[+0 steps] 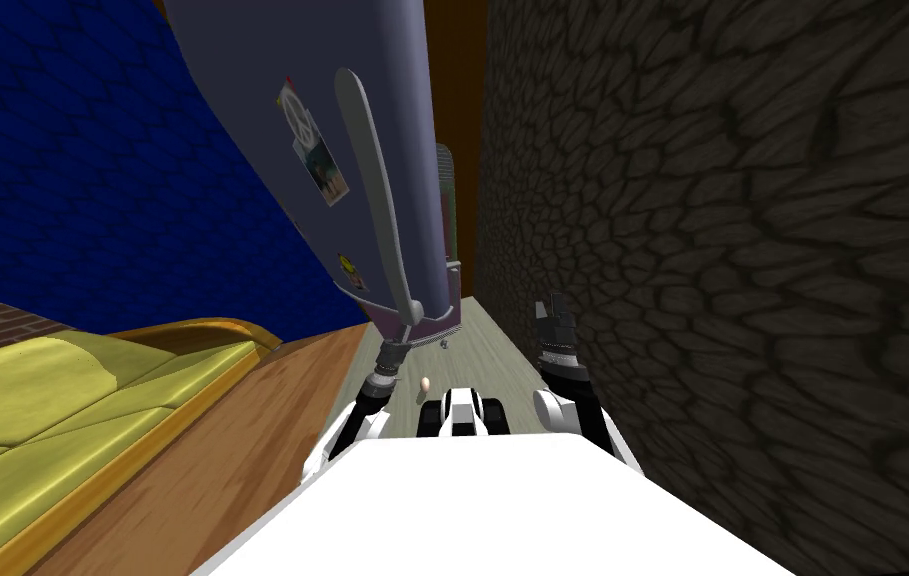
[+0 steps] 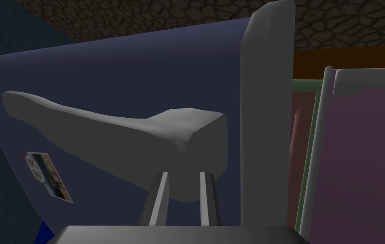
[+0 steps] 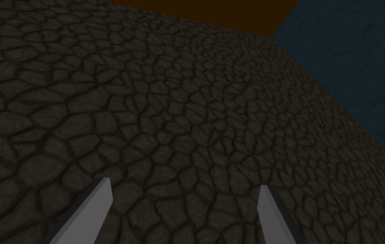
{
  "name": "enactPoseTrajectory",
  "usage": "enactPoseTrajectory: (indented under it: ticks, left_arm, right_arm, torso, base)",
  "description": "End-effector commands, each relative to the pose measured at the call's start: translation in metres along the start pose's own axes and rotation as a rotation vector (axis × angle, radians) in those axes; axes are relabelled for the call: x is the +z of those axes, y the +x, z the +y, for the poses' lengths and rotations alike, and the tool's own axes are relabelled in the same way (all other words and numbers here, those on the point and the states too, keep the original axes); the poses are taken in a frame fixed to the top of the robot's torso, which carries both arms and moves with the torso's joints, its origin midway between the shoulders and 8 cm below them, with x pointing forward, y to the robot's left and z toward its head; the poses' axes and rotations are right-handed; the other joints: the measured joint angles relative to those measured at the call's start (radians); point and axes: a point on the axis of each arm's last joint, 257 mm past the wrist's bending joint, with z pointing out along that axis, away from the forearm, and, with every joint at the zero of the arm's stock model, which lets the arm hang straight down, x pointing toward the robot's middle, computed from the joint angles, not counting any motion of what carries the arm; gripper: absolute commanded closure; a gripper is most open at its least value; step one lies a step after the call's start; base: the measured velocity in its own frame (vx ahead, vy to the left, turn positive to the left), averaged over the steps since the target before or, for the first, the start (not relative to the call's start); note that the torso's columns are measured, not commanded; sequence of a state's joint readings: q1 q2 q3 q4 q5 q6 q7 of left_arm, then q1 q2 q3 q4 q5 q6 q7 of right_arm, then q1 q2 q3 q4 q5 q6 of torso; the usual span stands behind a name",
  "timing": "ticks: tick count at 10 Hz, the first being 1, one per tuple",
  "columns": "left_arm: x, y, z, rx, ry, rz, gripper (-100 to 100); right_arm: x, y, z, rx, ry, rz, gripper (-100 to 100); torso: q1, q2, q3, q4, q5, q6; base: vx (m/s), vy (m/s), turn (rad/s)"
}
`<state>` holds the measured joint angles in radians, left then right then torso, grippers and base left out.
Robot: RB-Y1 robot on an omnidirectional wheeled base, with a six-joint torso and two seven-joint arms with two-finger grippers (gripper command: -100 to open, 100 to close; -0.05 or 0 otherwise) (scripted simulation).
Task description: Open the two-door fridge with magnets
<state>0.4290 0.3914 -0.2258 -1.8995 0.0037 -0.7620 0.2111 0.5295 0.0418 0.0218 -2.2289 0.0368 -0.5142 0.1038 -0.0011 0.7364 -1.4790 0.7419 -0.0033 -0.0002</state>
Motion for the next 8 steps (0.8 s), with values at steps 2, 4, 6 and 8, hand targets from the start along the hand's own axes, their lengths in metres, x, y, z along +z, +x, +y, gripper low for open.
enactPoseTrajectory:
  ticks: [2, 4, 6, 8]
  left_arm:
    - [-0.005, 0.017, -0.017, -0.032, 0.036, 0.064, 100]
    - [-0.008, 0.024, -0.023, -0.046, 0.046, 0.089, 100]
    - [-0.011, 0.031, -0.028, -0.061, 0.055, 0.114, 100]
    - [-0.018, 0.045, -0.040, -0.093, 0.073, 0.163, 100]
  right_arm:
    - [0.000, 0.000, 0.000, 0.000, 0.000, 0.000, 0]
    - [0.000, 0.000, 0.000, 0.000, 0.000, 0.000, 0]
    - [0.000, 0.000, 0.000, 0.000, 0.000, 0.000, 0]
    - [0.000, 0.000, 0.000, 0.000, 0.000, 0.000, 0]
  torso:
    - [0.005, 0.004, 0.003, 0.001, 0.002, -0.002]
    - [0.008, 0.001, 0.000, 0.003, 0.002, -0.003]
    - [0.014, 0.002, -0.001, 0.005, 0.002, -0.005]
    - [0.013, -0.003, -0.005, 0.005, 0.002, -0.005]
  base:
    - [-0.116, 0.198, -0.044]
    - [-0.098, 0.203, -0.049]
    - [-0.132, 0.237, -0.065]
    - [-0.120, 0.229, -0.068]
